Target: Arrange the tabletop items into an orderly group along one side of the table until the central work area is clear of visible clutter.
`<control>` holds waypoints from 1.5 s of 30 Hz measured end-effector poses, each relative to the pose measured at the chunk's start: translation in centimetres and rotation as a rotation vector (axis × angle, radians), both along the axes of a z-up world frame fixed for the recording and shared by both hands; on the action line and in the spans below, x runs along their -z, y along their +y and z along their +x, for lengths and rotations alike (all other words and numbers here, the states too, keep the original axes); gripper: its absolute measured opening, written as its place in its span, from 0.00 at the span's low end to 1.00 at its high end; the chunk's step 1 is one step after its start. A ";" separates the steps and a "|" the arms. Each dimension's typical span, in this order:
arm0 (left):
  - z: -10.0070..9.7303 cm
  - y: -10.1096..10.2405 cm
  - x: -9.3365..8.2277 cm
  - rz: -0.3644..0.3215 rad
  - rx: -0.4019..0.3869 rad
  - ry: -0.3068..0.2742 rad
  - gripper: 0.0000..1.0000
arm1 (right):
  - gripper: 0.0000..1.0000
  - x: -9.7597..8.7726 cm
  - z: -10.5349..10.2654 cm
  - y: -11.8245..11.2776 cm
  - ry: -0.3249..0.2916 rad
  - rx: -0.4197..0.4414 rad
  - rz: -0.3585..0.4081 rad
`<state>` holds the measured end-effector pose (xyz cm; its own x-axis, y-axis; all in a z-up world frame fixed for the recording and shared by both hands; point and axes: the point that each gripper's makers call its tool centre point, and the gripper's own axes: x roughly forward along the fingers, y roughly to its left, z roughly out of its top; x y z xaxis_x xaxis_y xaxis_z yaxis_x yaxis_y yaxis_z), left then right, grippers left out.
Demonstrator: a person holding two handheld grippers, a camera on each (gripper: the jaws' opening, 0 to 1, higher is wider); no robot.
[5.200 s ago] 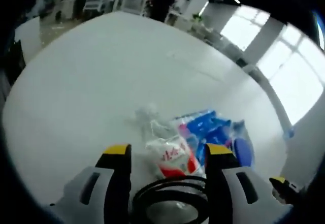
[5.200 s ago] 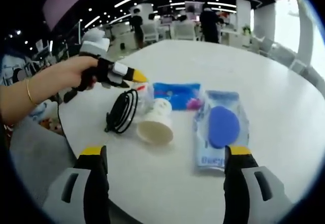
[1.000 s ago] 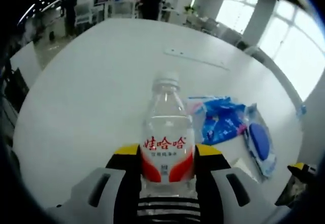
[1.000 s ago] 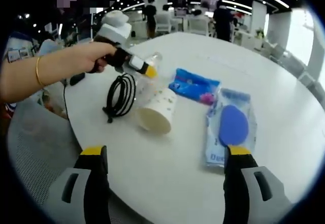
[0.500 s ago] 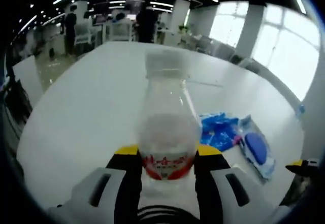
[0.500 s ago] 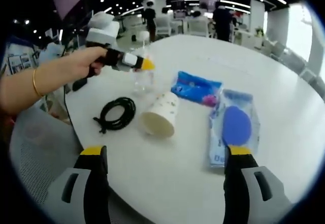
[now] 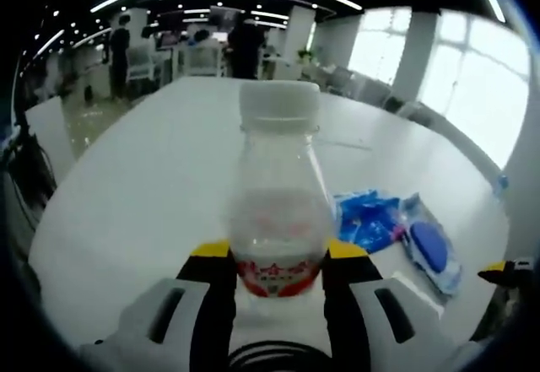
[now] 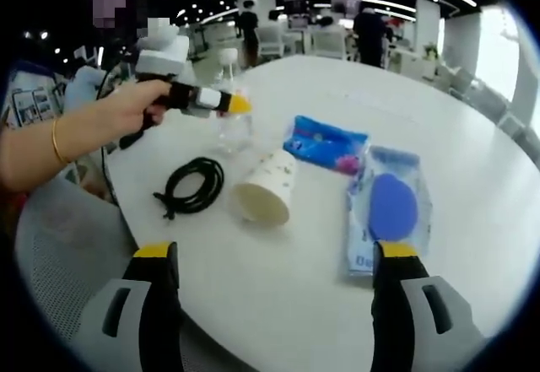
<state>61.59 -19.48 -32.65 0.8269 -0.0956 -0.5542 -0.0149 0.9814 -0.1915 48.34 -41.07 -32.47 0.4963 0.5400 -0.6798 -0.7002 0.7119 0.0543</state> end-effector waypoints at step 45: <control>6.9 10.0 -1.8 0.120 -0.074 -0.183 0.37 | 0.94 2.2 -0.1 -0.9 0.091 0.058 0.015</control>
<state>68.52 -9.45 -30.89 0.9168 0.0268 -0.3985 -0.0635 0.9948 -0.0791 48.23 -41.95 -34.68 0.4634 0.5225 -0.7157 -0.6500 0.7494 0.1263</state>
